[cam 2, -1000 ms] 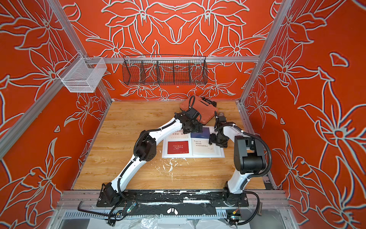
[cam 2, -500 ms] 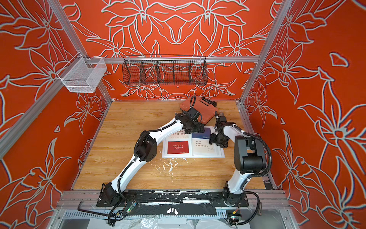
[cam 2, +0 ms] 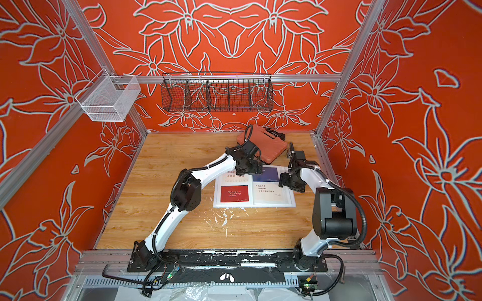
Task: Place the photos into the photo albums
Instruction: Insert the photo into the photo album.
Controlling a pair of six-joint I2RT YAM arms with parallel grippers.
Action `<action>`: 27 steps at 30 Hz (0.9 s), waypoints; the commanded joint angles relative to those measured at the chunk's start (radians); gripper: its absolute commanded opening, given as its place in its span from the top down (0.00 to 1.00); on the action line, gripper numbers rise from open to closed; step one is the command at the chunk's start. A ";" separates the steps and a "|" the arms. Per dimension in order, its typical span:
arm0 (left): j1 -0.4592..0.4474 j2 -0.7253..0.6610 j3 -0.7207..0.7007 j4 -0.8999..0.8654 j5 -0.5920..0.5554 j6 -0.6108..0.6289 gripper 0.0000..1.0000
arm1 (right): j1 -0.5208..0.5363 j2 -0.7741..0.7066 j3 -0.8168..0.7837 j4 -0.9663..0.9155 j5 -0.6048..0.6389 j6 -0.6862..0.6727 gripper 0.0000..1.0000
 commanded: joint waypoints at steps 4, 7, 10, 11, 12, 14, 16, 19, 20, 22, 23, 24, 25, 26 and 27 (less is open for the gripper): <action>0.090 -0.250 -0.184 -0.034 0.097 0.016 0.02 | -0.025 0.014 0.051 -0.033 -0.118 -0.059 0.11; 0.158 -0.365 -0.364 -0.002 0.156 0.015 0.03 | -0.025 0.037 0.058 -0.030 -0.137 -0.051 0.07; 0.232 -0.480 -0.571 0.083 0.184 0.030 0.03 | -0.025 0.085 0.054 -0.027 -0.146 -0.057 0.06; 0.258 -0.502 -0.613 0.107 0.204 0.039 0.03 | -0.024 0.099 0.053 -0.028 -0.152 -0.057 0.07; 0.291 -0.515 -0.648 0.121 0.222 0.050 0.03 | -0.025 0.115 0.052 -0.028 -0.159 -0.055 0.07; 0.345 -0.511 -0.669 0.132 0.251 0.084 0.03 | -0.023 0.127 0.045 -0.029 -0.157 -0.047 0.08; 0.384 -0.481 -0.659 0.147 0.270 0.134 0.03 | -0.022 0.123 0.038 -0.048 -0.135 -0.042 0.09; 0.414 -0.415 -0.592 0.134 0.323 0.173 0.03 | -0.022 0.078 0.018 -0.075 -0.071 -0.032 0.09; 0.416 -0.401 -0.576 0.137 0.324 0.188 0.02 | -0.023 0.060 0.010 -0.080 -0.053 -0.030 0.09; 0.425 -0.370 -0.549 0.145 0.332 0.217 0.03 | -0.023 0.037 -0.002 -0.090 -0.037 -0.020 0.08; 0.434 -0.351 -0.532 0.142 0.343 0.228 0.03 | -0.023 0.033 -0.010 -0.095 -0.040 -0.018 0.08; 0.445 -0.331 -0.516 0.143 0.368 0.240 0.03 | -0.023 0.039 -0.013 -0.105 -0.044 -0.015 0.08; 0.456 -0.314 -0.500 0.142 0.384 0.244 0.03 | -0.023 0.046 -0.019 -0.111 -0.046 -0.012 0.08; 0.468 -0.296 -0.487 0.149 0.404 0.248 0.03 | -0.023 0.050 -0.030 -0.110 -0.048 -0.007 0.08; 0.479 -0.278 -0.479 0.159 0.421 0.245 0.02 | -0.023 0.047 -0.043 -0.106 -0.051 -0.003 0.08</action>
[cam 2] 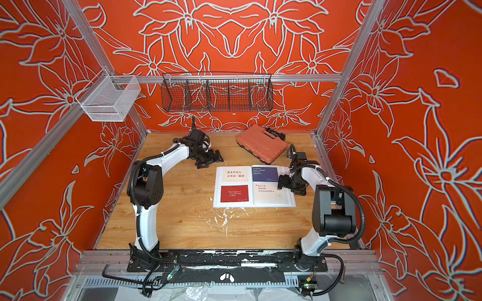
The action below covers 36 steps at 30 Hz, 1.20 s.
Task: Place the photos into the photo albums
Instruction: Insert the photo into the photo album, then close the photo album at the center of the board.
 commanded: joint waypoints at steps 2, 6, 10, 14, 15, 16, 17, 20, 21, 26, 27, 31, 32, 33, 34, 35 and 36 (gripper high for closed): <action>0.053 0.080 0.056 0.026 0.116 0.049 0.03 | -0.002 -0.012 -0.054 -0.036 0.018 0.032 0.08; 0.063 0.134 0.091 0.038 0.191 0.066 0.02 | -0.001 -0.037 -0.087 -0.010 -0.001 0.065 0.08; 0.063 0.159 0.069 0.079 0.226 0.061 0.03 | -0.001 -0.047 -0.098 -0.002 -0.019 0.087 0.08; 0.063 0.177 0.046 0.104 0.238 0.065 0.03 | -0.001 -0.058 -0.102 -0.002 -0.020 0.095 0.08; 0.063 0.181 0.039 0.111 0.242 0.068 0.03 | -0.001 -0.058 -0.102 0.001 -0.021 0.098 0.08; 0.062 0.186 0.031 0.120 0.248 0.065 0.03 | -0.001 -0.059 -0.103 0.002 -0.022 0.099 0.08; 0.062 0.193 0.028 0.122 0.257 0.066 0.03 | -0.001 -0.056 -0.103 0.004 -0.023 0.101 0.08; 0.062 0.202 0.008 0.150 0.281 0.055 0.03 | -0.001 -0.053 -0.105 0.008 -0.030 0.107 0.09; 0.062 0.204 0.002 0.156 0.287 0.053 0.03 | -0.001 -0.053 -0.106 0.011 -0.031 0.110 0.09; 0.060 0.197 -0.046 0.212 0.328 0.033 0.03 | -0.001 -0.049 -0.108 0.019 -0.037 0.120 0.09; 0.060 0.198 -0.052 0.224 0.334 0.027 0.03 | -0.001 -0.048 -0.108 0.022 -0.039 0.121 0.09; 0.061 0.206 -0.068 0.257 0.371 0.015 0.03 | -0.001 -0.050 -0.114 0.028 -0.043 0.129 0.09; 0.062 0.202 -0.079 0.270 0.372 0.014 0.03 | -0.001 -0.053 -0.115 0.028 -0.043 0.130 0.09; 0.063 0.198 -0.087 0.277 0.368 0.012 0.03 | -0.001 -0.055 -0.117 0.029 -0.042 0.132 0.09; 0.062 0.195 -0.096 0.285 0.364 0.010 0.03 | -0.001 -0.058 -0.119 0.030 -0.042 0.132 0.09; 0.063 0.195 -0.098 0.287 0.365 0.011 0.03 | -0.001 -0.060 -0.121 0.030 -0.042 0.134 0.09; 0.063 0.198 -0.097 0.286 0.366 0.011 0.03 | 0.001 -0.060 -0.122 0.029 -0.042 0.135 0.09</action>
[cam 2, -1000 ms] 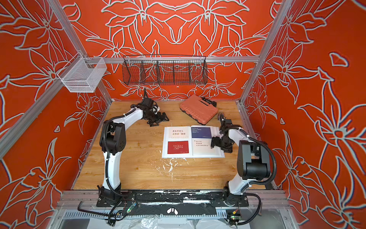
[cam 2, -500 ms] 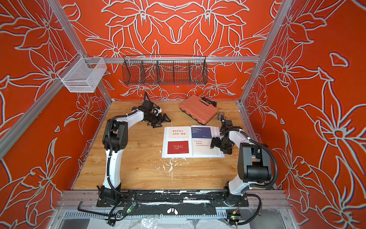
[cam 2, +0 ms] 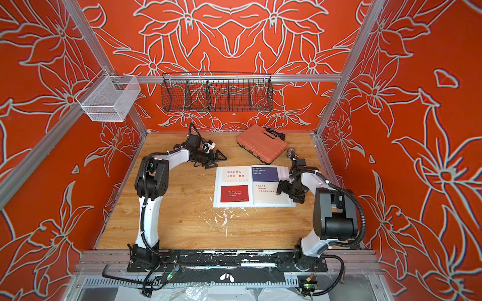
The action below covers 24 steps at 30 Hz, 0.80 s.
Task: Place the photos into the photo albums
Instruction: Close the photo album at the center of the board.
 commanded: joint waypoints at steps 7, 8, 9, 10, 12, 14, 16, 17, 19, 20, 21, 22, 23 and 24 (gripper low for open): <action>0.004 0.039 -0.052 -0.064 -0.037 0.004 0.03 | -0.001 -0.024 -0.025 -0.005 -0.002 0.018 0.09; 0.009 0.031 -0.059 -0.067 -0.051 0.012 0.03 | -0.001 -0.024 -0.025 -0.004 -0.001 0.019 0.09; 0.014 0.024 -0.061 -0.073 -0.067 0.021 0.02 | -0.001 -0.024 -0.025 -0.005 -0.001 0.019 0.09; 0.018 0.022 -0.056 -0.087 -0.078 0.034 0.03 | -0.001 -0.025 -0.025 -0.004 -0.001 0.018 0.09; 0.022 0.032 -0.021 -0.135 -0.102 0.067 0.03 | -0.002 -0.023 -0.024 -0.005 -0.002 0.017 0.09; 0.021 0.053 0.022 -0.178 -0.100 0.088 0.03 | -0.001 -0.023 -0.024 -0.003 -0.003 0.015 0.09; 0.021 0.071 0.053 -0.206 -0.102 0.098 0.03 | -0.001 -0.021 -0.022 -0.002 -0.002 0.015 0.09; 0.021 0.074 0.059 -0.210 -0.114 0.102 0.03 | -0.001 -0.022 -0.021 -0.003 -0.002 0.017 0.09; 0.021 0.074 0.066 -0.213 -0.118 0.110 0.03 | -0.002 -0.024 -0.023 -0.002 -0.004 0.017 0.09; 0.021 0.079 0.073 -0.221 -0.114 0.114 0.03 | -0.002 -0.023 -0.024 -0.002 -0.005 0.019 0.09; 0.021 0.086 0.084 -0.236 -0.105 0.121 0.03 | -0.002 -0.024 -0.023 -0.003 -0.005 0.018 0.09; 0.021 0.094 0.095 -0.251 -0.098 0.129 0.03 | -0.002 -0.024 -0.023 -0.003 -0.003 0.018 0.09; 0.019 0.102 0.104 -0.270 -0.093 0.142 0.03 | -0.001 -0.024 -0.024 -0.003 -0.003 0.018 0.09; 0.018 0.110 0.111 -0.289 -0.091 0.153 0.03 | -0.001 -0.024 -0.024 -0.002 -0.004 0.021 0.09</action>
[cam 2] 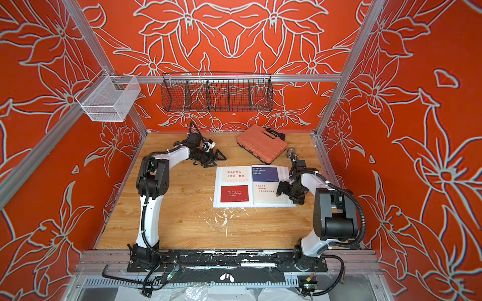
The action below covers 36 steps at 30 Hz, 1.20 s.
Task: Place the photos into the photo albums
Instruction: Close the photo album at the center of the board.
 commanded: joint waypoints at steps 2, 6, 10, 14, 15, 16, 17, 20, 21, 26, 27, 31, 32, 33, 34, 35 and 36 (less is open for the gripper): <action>0.008 0.077 -0.006 -0.143 -0.056 0.072 0.03 | -0.001 -0.022 -0.009 -0.007 -0.006 0.017 0.10; 0.008 0.086 -0.002 -0.167 -0.040 0.104 0.02 | -0.001 -0.021 -0.004 -0.006 -0.006 0.018 0.10; 0.009 0.102 0.029 -0.210 -0.021 0.138 0.03 | -0.001 -0.020 -0.002 -0.007 -0.006 0.021 0.10; 0.016 0.114 0.046 -0.236 0.016 0.160 0.03 | -0.001 -0.026 -0.007 -0.007 -0.006 0.024 0.10; 0.018 0.116 0.046 -0.239 0.030 0.164 0.03 | -0.001 -0.027 -0.009 -0.007 -0.006 0.026 0.10; 0.019 0.119 0.046 -0.242 0.042 0.168 0.03 | -0.002 -0.028 -0.010 -0.007 -0.006 0.027 0.10; 0.020 0.121 0.046 -0.241 0.056 0.172 0.03 | -0.001 -0.030 -0.010 -0.006 -0.006 0.026 0.10; 0.020 0.127 0.045 -0.245 0.092 0.180 0.03 | -0.001 -0.030 -0.011 -0.003 -0.009 0.030 0.10; 0.020 0.127 0.045 -0.246 0.097 0.182 0.03 | -0.001 -0.028 -0.012 -0.002 -0.011 0.031 0.10; 0.020 0.124 0.037 -0.245 0.094 0.181 0.02 | -0.001 -0.029 -0.011 0.000 -0.015 0.037 0.10; 0.021 0.127 0.038 -0.244 0.099 0.178 0.03 | -0.001 -0.029 -0.010 0.000 -0.017 0.036 0.10; 0.019 0.133 0.039 -0.242 0.126 0.173 0.03 | -0.001 -0.026 -0.006 0.000 -0.021 0.036 0.10; 0.020 0.133 0.037 -0.241 0.133 0.173 0.03 | 0.000 -0.024 -0.006 0.001 -0.023 0.036 0.10; 0.020 0.130 0.036 -0.240 0.140 0.171 0.03 | 0.001 -0.022 -0.006 0.001 -0.023 0.036 0.10; 0.020 0.127 0.033 -0.239 0.150 0.171 0.02 | 0.001 -0.022 -0.005 0.000 -0.021 0.036 0.10; 0.020 0.123 0.029 -0.234 0.159 0.168 0.03 | 0.002 -0.019 -0.006 0.000 -0.018 0.036 0.10; 0.020 0.120 0.024 -0.229 0.168 0.164 0.03 | 0.003 -0.015 -0.006 0.000 -0.017 0.036 0.10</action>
